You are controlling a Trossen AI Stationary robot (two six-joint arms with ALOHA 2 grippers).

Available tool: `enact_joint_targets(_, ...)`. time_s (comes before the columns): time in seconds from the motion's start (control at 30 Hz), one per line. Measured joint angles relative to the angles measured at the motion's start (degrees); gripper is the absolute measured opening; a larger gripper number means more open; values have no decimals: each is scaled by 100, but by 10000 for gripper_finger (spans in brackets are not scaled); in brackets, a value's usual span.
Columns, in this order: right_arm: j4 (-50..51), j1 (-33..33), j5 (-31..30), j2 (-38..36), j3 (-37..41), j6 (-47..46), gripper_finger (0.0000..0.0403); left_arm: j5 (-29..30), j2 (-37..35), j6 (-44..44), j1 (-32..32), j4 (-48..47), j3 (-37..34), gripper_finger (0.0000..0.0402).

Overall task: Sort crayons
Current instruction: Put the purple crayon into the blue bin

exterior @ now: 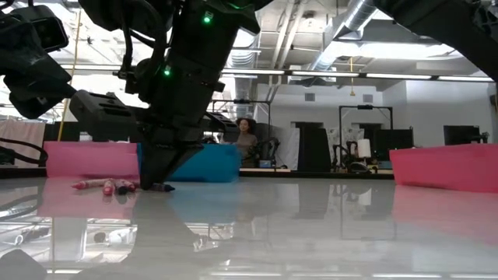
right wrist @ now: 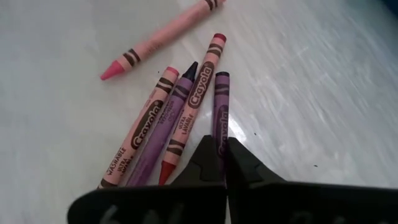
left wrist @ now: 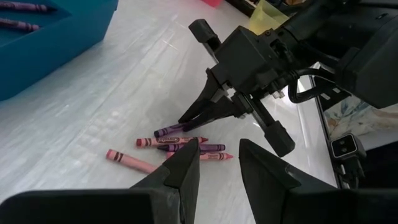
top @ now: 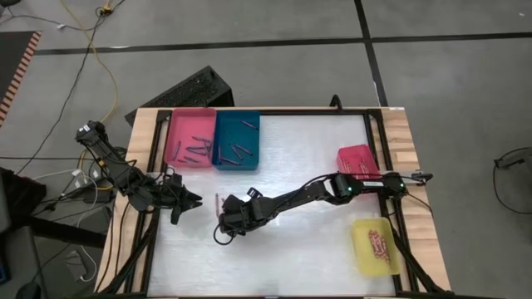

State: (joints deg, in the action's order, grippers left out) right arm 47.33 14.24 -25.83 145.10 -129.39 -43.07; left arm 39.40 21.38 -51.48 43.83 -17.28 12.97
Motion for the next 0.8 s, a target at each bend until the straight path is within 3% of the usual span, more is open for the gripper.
enact_joint_targets(0.4, 599, -9, 54, 28, -547, 161, 3, -13, -2, -13, 0, 0, 0, 102)
enact_joint_targets(0.8, 794, -84, -303, -481, -530, 530, 2, -5, -2, -32, 0, 24, 0, 102)
